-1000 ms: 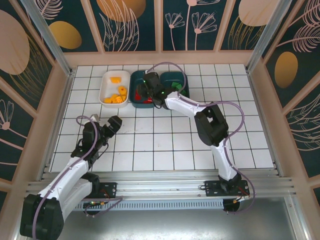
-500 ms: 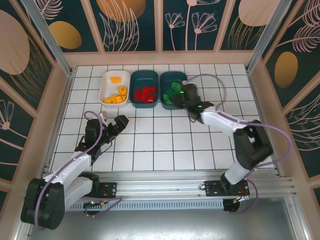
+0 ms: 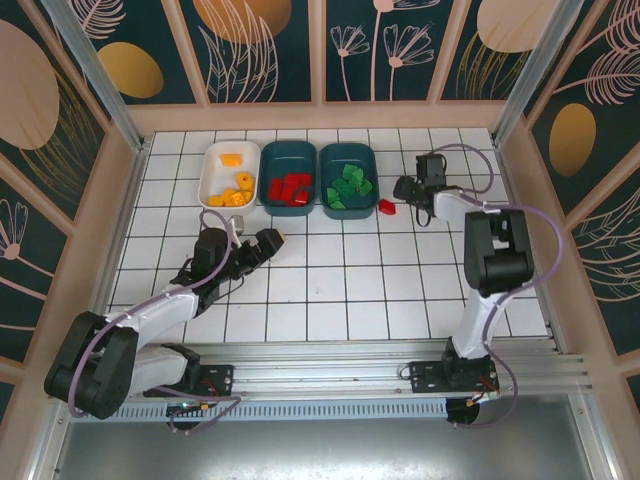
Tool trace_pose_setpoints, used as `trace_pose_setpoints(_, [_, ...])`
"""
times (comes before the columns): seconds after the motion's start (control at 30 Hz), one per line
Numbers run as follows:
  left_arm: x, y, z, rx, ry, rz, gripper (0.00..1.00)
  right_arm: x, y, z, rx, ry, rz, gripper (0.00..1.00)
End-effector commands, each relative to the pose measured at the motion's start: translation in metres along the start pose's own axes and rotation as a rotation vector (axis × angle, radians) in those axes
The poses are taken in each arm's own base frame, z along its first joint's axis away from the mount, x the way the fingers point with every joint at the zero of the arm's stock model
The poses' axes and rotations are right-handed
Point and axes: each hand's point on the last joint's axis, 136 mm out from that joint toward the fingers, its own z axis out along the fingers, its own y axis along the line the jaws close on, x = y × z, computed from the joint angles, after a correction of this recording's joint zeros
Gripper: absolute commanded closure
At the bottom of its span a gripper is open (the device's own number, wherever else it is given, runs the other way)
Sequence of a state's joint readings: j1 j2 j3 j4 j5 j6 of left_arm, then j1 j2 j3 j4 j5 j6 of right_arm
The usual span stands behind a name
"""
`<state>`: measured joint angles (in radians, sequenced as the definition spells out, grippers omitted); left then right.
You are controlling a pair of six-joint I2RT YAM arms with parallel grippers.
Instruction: Sort the legos into containers by color
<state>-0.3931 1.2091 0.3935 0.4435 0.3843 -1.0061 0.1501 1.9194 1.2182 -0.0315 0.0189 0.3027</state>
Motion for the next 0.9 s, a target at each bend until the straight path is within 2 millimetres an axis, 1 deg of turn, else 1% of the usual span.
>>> trace_pose_setpoints(0.0, [-0.006,-0.010,-0.005,0.015,-0.024,0.045,0.01,0.000,0.004,0.021,-0.009,0.042,-0.026,0.43])
trace_pose_setpoints(0.07, [-0.007,-0.011,-0.008,0.010,-0.031,0.054,0.01,0.005,0.007,0.029,-0.001,0.064,-0.031,0.44])
trace_pose_setpoints(0.13, [-0.008,-0.012,-0.011,0.008,-0.042,0.063,0.02,0.016,0.013,0.033,-0.006,0.087,-0.056,0.46])
trace_pose_setpoints(0.23, [-0.010,-0.012,-0.014,0.000,-0.052,0.077,0.02,0.040,0.019,0.030,-0.003,0.122,-0.095,0.48])
trace_pose_setpoints(0.3, [-0.010,-0.012,-0.013,-0.003,-0.054,0.082,0.02,0.057,0.020,0.023,-0.008,0.144,-0.107,0.50])
trace_pose_setpoints(0.33, [-0.010,-0.012,-0.013,-0.004,-0.052,0.084,0.01,0.064,0.019,0.018,-0.006,0.154,-0.112,0.51])
trace_pose_setpoints(0.4, [-0.010,-0.011,-0.011,-0.004,-0.046,0.084,0.01,0.078,0.012,0.007,0.026,0.158,-0.103,0.53])
trace_pose_setpoints(0.5, [-0.008,-0.010,-0.008,-0.002,-0.036,0.080,0.02,0.092,0.005,-0.016,0.050,0.156,-0.088,0.58])
trace_pose_setpoints(0.6, [-0.006,-0.008,-0.006,0.001,-0.028,0.076,0.01,0.102,0.010,-0.040,0.021,0.149,-0.095,0.61])
trace_pose_setpoints(0.63, [-0.007,-0.008,-0.005,0.004,-0.029,0.075,0.02,0.103,0.015,-0.047,-0.007,0.149,-0.095,0.61])
trace_pose_setpoints(0.7, [-0.006,-0.008,-0.005,0.010,-0.029,0.073,0.02,0.099,0.015,-0.059,0.001,0.120,-0.097,0.61])
trace_pose_setpoints(0.73, [-0.005,-0.008,-0.005,0.010,-0.026,0.071,0.02,0.096,0.012,-0.065,0.013,0.100,-0.089,0.59])
trace_pose_setpoints(0.8, [-0.005,-0.007,-0.005,0.012,-0.026,0.069,0.02,0.091,0.011,-0.075,0.012,0.066,-0.052,0.47])
trace_pose_setpoints(0.83, [-0.004,-0.007,-0.005,0.010,-0.027,0.069,0.01,0.091,0.011,-0.079,0.014,0.057,-0.034,0.43])
trace_pose_setpoints(0.87, [-0.004,-0.005,-0.006,0.008,-0.027,0.068,0.01,0.093,0.012,-0.082,0.012,0.050,-0.022,0.40])
